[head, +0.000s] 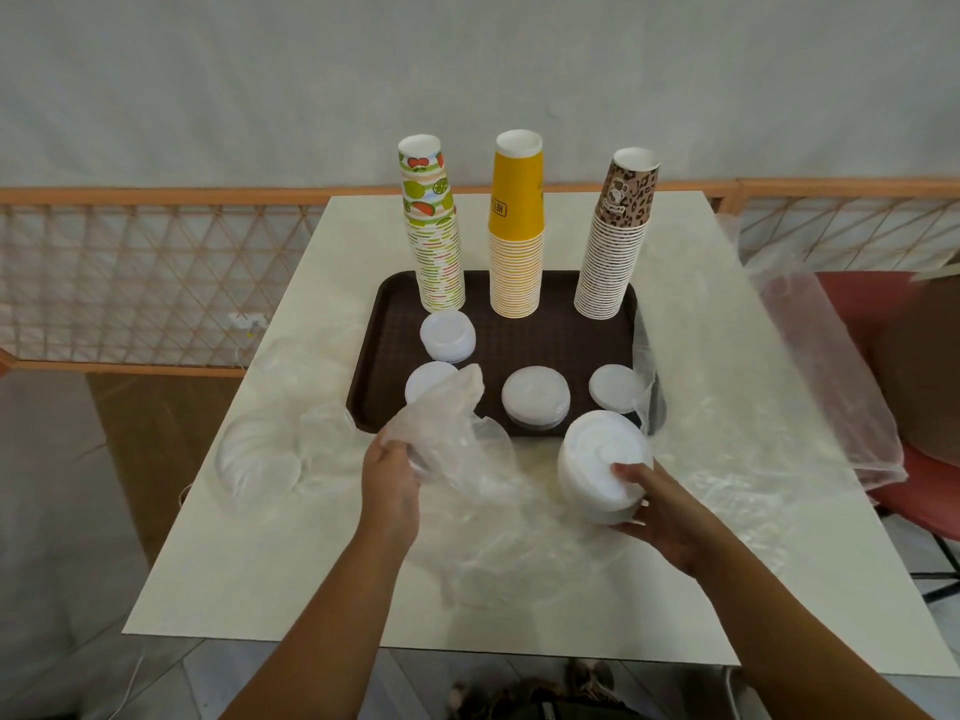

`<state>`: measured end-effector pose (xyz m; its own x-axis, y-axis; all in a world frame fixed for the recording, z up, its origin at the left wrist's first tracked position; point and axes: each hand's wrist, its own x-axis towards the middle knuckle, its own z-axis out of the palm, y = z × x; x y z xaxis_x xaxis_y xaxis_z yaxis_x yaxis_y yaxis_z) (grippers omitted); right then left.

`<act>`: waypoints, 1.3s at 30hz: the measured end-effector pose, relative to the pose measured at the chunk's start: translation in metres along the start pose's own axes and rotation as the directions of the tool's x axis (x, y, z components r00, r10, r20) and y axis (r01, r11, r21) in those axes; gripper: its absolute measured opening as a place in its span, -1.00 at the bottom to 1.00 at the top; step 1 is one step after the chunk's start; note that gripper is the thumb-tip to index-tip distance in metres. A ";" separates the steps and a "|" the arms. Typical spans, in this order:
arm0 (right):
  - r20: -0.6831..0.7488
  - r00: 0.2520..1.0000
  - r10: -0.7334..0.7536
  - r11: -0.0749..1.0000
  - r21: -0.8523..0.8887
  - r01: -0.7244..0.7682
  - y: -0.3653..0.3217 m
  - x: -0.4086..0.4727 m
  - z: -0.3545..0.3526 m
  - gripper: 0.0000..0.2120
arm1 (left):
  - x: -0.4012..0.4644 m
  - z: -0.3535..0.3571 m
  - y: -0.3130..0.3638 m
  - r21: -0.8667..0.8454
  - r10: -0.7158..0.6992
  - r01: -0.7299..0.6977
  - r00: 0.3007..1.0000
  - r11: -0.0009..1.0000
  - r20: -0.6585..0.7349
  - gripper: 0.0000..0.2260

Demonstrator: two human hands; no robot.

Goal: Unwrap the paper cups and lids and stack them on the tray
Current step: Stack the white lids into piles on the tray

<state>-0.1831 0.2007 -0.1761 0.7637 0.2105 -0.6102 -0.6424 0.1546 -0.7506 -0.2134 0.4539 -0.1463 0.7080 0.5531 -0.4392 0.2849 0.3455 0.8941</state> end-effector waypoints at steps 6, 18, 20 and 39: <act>-0.010 0.994 -0.111 0.984 -0.144 0.108 -0.004 -0.005 0.006 -0.59 | -0.009 0.006 0.002 0.081 0.034 -0.035 0.999 0.996 0.015 -0.81; -0.247 0.922 -0.298 0.954 -0.117 0.277 0.006 -0.013 0.012 -0.72 | -0.018 0.003 0.002 0.085 0.066 -0.068 0.997 0.994 0.030 -0.82; -0.322 0.897 -0.302 0.953 -0.081 0.292 0.010 -0.013 0.012 -0.61 | -0.019 0.003 0.002 0.098 0.057 -0.060 0.998 0.993 0.032 -0.81; 0.309 0.846 -0.434 0.217 -0.876 0.431 -0.018 -0.035 0.129 -0.78 | 0.001 -0.049 0.029 0.197 0.131 -0.136 0.991 0.971 0.040 -0.85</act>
<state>-0.2063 0.3149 -0.1092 0.9053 0.4096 -0.1123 0.2457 -0.7209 -0.6481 -0.2362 0.5016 -0.1248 0.7644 0.5627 -0.3146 0.3077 0.1105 0.9451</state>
